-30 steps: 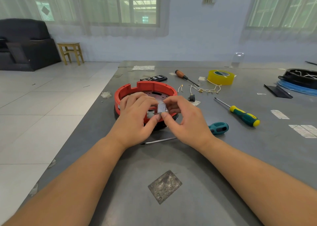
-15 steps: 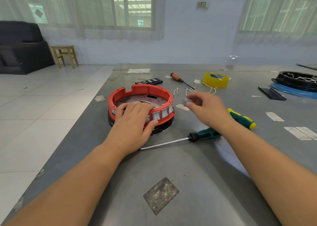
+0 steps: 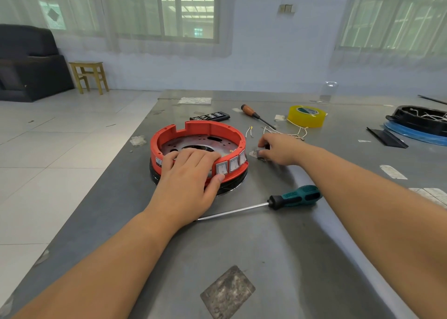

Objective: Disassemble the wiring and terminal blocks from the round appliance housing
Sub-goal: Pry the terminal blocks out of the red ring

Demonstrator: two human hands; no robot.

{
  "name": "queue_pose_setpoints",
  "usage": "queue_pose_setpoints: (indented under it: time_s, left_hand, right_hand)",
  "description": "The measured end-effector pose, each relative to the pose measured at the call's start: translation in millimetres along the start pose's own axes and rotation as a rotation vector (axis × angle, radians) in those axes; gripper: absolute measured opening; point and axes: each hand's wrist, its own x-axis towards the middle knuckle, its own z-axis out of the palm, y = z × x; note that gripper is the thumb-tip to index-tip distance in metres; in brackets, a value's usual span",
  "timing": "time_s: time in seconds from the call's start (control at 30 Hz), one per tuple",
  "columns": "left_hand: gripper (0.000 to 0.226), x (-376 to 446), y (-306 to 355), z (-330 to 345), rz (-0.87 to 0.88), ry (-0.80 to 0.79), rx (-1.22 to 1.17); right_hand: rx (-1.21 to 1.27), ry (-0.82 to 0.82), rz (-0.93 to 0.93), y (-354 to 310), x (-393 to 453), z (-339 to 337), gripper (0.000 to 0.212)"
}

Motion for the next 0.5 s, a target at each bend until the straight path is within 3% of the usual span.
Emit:
queue_pose_setpoints:
  time_s: [0.5]
  left_hand:
    - [0.044, 0, 3, -1, -0.02, -0.004, 0.022]
  right_hand:
    - [-0.024, 0.02, 0.087, 54, -11, -26, 0.034]
